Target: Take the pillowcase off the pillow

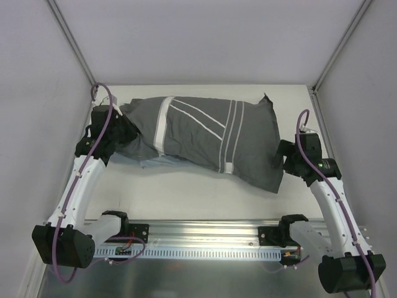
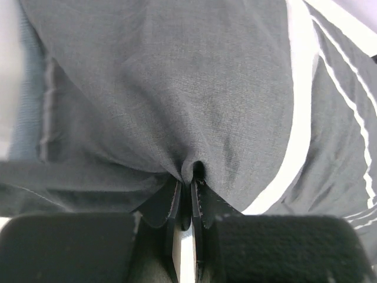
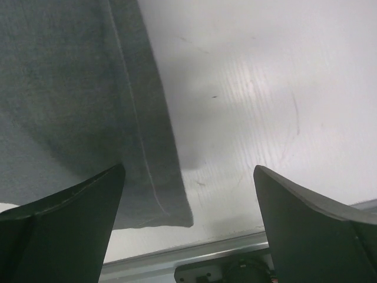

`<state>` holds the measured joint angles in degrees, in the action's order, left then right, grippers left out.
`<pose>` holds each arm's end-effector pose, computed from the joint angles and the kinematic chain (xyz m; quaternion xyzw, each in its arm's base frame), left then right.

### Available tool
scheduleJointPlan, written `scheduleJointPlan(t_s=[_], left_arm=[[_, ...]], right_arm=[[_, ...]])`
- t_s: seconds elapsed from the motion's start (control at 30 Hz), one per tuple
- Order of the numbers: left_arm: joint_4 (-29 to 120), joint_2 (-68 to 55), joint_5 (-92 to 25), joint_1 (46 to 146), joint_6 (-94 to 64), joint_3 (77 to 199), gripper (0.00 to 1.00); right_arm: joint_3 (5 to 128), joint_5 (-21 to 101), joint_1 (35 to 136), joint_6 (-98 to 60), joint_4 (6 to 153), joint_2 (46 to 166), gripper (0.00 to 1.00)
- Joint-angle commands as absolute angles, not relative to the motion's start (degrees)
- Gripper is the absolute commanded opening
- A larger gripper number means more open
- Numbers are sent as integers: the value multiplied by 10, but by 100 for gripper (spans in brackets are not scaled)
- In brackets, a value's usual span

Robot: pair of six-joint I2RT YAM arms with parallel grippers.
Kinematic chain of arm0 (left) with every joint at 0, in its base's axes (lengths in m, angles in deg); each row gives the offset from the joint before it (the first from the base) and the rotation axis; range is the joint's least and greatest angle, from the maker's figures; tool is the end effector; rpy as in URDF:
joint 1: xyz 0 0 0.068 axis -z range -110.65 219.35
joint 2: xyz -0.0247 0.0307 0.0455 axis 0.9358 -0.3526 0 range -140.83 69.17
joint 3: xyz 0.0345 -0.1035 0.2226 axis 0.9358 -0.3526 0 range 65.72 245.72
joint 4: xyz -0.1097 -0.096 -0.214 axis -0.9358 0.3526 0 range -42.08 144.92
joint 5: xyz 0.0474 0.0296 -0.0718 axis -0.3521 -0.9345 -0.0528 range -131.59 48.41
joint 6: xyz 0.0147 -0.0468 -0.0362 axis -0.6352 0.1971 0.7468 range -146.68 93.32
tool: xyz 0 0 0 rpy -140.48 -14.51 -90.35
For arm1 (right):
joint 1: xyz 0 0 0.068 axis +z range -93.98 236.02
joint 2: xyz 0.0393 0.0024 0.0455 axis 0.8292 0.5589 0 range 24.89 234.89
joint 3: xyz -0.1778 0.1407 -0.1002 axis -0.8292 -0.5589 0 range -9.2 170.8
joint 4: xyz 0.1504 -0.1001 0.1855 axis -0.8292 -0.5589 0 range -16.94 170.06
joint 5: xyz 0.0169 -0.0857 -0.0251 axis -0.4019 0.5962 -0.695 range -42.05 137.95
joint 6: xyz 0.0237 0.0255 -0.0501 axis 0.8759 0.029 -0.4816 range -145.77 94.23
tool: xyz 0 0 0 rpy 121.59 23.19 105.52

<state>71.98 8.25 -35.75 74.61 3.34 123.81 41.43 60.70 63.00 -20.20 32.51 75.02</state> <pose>0.2543 -0.0280 0.3157 -0.1564 0.8370 -0.1998 0.4849 0.1896 0.0131 0.2716 0.0292 0.9253 -0.0629 0.3729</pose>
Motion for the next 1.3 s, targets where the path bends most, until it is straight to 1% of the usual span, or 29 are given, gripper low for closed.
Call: scheduleJointPlan(t_s=[0.0,0.07,0.1,0.2,0.3,0.4,0.5,0.53,0.57,0.6,0.63,0.67,0.7,0.73,0.77,0.83,1.07,1.1,1.17,1.27], left_arm=[[734,80,-354,752,47,1246,0],[735,77,-348,752,50,1247,0],[735,77,-346,752,50,1248,0],[737,77,-342,752,45,1247,0],[738,78,-346,752,44,1245,0],[740,77,-345,752,43,1243,0],[745,78,-346,752,41,1243,0],[745,78,-346,752,41,1243,0],[744,78,-345,752,41,1243,0],[746,78,-346,752,41,1242,0],[746,78,-346,752,41,1242,0],[749,80,-342,752,39,1243,0],[751,83,-340,752,39,1246,0],[756,85,-339,752,37,1248,0],[759,89,-339,752,36,1254,0],[767,99,-339,752,33,1262,0],[803,129,-310,752,24,1339,0],[808,138,-303,752,20,1351,0],[830,155,-272,753,12,1392,0],[845,180,-235,753,4,1445,0]], right_arm=[[394,521,626,-217,365,767,96],[377,490,627,-213,391,764,96],[355,443,626,-211,403,758,96],[317,369,629,-197,451,726,96],[270,324,636,-180,492,703,96],[237,308,652,-156,523,691,96],[217,319,693,-130,540,669,96],[212,327,698,-120,542,664,98],[212,340,702,-117,543,659,95],[215,348,708,-115,540,654,87],[230,362,710,-113,521,644,61],[241,402,709,-112,506,639,42],[255,424,710,-112,475,631,7],[269,451,709,-113,456,615,1],[303,504,710,-118,440,606,1],[336,545,710,-125,413,576,1],[526,597,709,-166,347,538,1],[573,598,710,-176,332,536,1],[640,606,709,-187,309,528,1],[698,616,710,-194,286,523,1]])
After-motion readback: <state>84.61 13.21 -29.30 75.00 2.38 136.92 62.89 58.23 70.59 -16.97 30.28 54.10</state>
